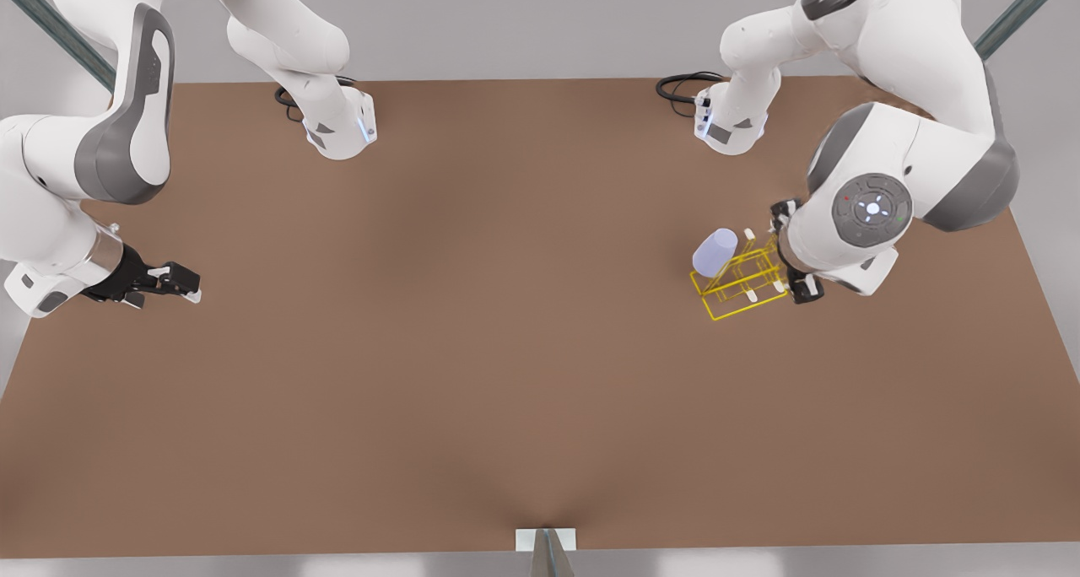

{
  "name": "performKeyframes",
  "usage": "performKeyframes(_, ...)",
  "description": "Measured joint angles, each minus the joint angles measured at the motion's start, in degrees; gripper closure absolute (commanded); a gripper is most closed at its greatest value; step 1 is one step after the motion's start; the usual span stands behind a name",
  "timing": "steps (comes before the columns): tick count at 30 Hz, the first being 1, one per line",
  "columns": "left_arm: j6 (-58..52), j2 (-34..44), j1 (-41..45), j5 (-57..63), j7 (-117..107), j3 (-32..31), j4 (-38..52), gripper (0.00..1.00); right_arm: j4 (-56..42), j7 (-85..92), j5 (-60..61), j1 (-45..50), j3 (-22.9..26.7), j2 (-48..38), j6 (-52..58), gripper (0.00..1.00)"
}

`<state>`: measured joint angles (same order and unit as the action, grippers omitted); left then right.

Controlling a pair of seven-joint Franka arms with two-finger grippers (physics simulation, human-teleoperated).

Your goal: Place the cup on the cup holder

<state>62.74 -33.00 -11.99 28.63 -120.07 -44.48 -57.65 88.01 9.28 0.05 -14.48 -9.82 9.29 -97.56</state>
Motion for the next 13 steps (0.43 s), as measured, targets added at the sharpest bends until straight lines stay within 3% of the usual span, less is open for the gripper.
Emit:
performKeyframes(1, 1.53, 3.1, 5.2, -6.21, 6.96, 18.72, -1.51, 0.0, 0.03, 0.0, 0.0, 0.01, 0.0, 0.0, 0.0, 0.0)
performKeyframes(2, 4.4, 10.86, 7.3, -11.29, 13.53, 28.85, -11.66, 0.0, 0.17, 0.0, 0.0, 0.03, 0.0, 0.0, -0.01, 0.0)
performKeyframes(3, 9.11, 19.96, 8.79, -15.08, 19.7, 33.82, -25.07, 0.0, 0.26, 0.0, 0.0, 0.05, 0.0, 0.0, -0.03, 0.0)
performKeyframes(4, 12.09, 22.62, 9.76, -17.94, 25.35, 36.37, -28.51, 0.0, 0.3, 0.0, 0.0, 0.07, 0.0, 0.0, -0.03, 0.0)
performKeyframes(6, 15.39, 22.65, 10.31, -21.75, 35.61, 38.35, -26.94, 0.0, 0.46, 0.0, 0.0, 0.08, 0.0, 0.0, -0.05, 0.0)
performKeyframes(13, 20.49, 19.55, 10.51, -26.54, 63.76, 39.14, -25.91, 0.0, 0.39, 0.0, 0.0, -0.11, 0.0, 0.11, -0.12, 0.0)
